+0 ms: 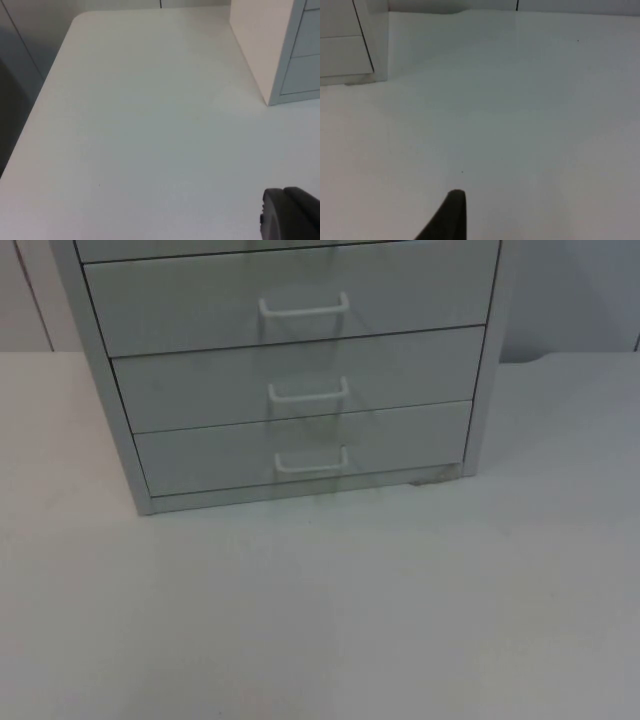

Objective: Open the drawer with the left hand, place the block into the drawer with the right hand, then close the drawer with the left hand.

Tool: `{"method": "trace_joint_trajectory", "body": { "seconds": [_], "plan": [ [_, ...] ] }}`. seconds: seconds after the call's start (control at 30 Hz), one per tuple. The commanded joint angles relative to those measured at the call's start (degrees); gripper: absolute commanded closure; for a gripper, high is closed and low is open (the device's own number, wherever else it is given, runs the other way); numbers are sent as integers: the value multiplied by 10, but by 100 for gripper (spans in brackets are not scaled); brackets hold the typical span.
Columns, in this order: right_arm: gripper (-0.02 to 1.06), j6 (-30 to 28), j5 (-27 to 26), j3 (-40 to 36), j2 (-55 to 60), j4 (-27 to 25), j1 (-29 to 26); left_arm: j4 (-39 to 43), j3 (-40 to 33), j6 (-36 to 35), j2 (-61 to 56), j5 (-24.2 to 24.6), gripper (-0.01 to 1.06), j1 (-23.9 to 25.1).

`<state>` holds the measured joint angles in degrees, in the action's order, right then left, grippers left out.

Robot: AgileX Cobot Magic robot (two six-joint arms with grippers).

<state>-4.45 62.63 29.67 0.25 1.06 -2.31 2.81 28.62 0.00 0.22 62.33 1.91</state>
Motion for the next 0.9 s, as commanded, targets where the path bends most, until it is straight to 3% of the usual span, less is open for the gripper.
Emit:
{"method": "trace_joint_trajectory", "body": {
  "seconds": [0.0,0.87],
  "plan": [
    [-1,-7,-9,-2,-3,4,3,-3,-3,-7,-2,-7,105,1],
    [-1,23,-9,-2,-3,8,3,15,-3,-30,-2,-7,105,1]
  ]
}}
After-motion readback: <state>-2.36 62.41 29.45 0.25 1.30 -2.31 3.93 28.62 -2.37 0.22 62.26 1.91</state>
